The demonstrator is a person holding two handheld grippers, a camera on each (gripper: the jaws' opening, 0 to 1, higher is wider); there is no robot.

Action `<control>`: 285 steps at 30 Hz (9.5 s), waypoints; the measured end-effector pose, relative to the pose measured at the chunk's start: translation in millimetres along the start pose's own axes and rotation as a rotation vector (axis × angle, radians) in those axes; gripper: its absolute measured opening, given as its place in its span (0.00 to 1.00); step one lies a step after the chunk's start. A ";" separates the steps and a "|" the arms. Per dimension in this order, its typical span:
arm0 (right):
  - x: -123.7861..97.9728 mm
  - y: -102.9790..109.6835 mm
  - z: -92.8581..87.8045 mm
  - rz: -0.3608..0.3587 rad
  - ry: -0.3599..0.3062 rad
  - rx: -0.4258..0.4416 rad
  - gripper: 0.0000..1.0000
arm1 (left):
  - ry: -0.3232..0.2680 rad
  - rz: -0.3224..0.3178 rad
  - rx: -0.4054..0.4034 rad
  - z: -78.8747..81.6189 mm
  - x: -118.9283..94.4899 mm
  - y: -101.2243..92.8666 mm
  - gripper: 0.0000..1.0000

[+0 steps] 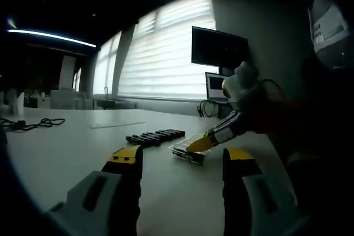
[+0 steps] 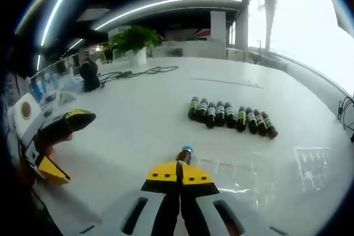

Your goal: Grip medicine bottles put into box

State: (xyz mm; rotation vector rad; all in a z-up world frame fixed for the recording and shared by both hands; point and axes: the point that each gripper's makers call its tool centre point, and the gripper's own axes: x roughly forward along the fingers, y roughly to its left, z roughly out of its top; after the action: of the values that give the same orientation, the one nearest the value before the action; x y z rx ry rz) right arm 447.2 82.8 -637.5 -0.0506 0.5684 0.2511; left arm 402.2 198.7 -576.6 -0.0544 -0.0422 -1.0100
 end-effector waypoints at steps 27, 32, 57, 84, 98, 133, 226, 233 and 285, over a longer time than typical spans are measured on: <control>-32.2 -25.9 23.8 0.035 -0.143 0.032 0.15 | 0.008 0.007 0.012 -1.0 0.0 -0.7 0.51; -33.1 -41.2 27.2 0.017 -0.142 0.011 0.16 | 0.007 0.012 0.007 -1.0 -0.1 0.7 0.51; -27.7 -143.8 52.7 -0.094 -0.116 -0.028 0.16 | 0.017 0.011 0.002 -3.5 0.5 1.4 0.51; 38.0 -168.7 54.3 -0.018 0.093 -0.044 0.14 | 0.012 0.008 -0.006 -2.2 1.3 1.7 0.51; 58.0 -178.3 46.5 -0.002 0.211 0.021 0.13 | 0.007 0.009 -0.008 -1.9 1.1 2.5 0.51; 67.7 -169.8 27.7 0.052 0.528 -0.111 0.08 | 0.001 0.001 -0.014 -0.7 0.3 1.9 0.51; -14.8 -8.5 -6.6 0.347 0.427 0.462 0.08 | 0.026 -0.004 0.040 -4.8 1.6 -3.3 0.51; -16.4 -7.7 -1.5 0.335 0.421 0.450 0.02 | 0.027 -0.004 0.042 -4.8 1.7 -3.6 0.51; -34.0 -8.9 -15.8 0.356 0.476 0.356 0.00 | 0.024 -0.001 0.030 -4.4 1.0 -1.7 0.51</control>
State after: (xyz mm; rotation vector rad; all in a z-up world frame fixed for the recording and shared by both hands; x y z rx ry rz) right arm 413.5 64.8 -632.7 0.3466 1.0903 0.4859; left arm 401.3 196.7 -580.9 -0.0151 -0.0353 -1.0102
